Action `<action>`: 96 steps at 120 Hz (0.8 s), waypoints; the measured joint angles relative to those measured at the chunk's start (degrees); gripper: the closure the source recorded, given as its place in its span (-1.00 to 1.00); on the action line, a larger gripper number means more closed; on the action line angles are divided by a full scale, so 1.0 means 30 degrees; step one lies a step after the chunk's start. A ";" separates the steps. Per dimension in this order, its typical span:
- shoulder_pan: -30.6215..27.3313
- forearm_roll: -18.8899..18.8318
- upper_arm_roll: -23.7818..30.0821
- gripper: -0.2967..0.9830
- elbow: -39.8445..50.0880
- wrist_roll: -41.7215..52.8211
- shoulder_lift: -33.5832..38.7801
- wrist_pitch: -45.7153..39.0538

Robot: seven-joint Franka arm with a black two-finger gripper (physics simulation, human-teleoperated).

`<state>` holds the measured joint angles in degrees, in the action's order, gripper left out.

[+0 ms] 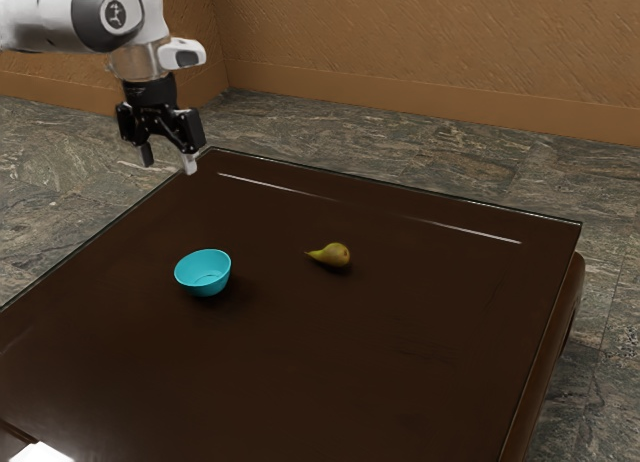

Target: Place the pear in the bowl.

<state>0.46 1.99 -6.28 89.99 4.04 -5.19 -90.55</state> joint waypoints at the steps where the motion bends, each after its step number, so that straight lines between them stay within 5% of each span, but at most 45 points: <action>1: -0.0024 -0.0005 0.0002 -0.50 0.0006 0.0006 -0.0013 -0.0052; 29: 0.0435 0.0153 -0.0070 -0.50 -0.0384 -0.1587 -0.1625 -0.1016; 76: 0.2089 0.1700 0.0733 -0.50 -1.4736 -1.3343 -1.5525 -0.1644; 96: 0.2577 0.1568 0.1440 -0.50 -1.6513 -1.9491 -1.8488 -0.3227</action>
<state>8.20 6.69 -1.96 40.45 -54.43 -60.65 -100.23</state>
